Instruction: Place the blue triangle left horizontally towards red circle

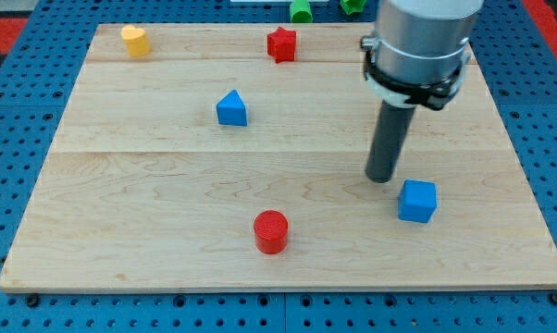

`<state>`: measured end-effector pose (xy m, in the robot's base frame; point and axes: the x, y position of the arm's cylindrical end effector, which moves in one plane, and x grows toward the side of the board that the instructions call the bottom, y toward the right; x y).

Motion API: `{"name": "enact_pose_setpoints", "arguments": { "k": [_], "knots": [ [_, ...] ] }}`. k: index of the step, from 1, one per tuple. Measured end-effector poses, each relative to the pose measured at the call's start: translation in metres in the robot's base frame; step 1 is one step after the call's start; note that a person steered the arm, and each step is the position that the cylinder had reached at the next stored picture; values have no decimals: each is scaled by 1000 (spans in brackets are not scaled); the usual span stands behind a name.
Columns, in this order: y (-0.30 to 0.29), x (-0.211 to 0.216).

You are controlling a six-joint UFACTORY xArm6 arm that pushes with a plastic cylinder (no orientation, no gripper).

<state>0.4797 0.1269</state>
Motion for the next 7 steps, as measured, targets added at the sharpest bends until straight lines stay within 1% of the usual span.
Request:
{"name": "enact_pose_setpoints", "arguments": {
  "k": [1, 2, 3, 4, 5, 6, 7],
  "knots": [
    [14, 35],
    [13, 27],
    [-60, -53],
    [-83, -131],
    [-163, -137],
    [-226, -81],
    [-265, -56]
  ]
}}
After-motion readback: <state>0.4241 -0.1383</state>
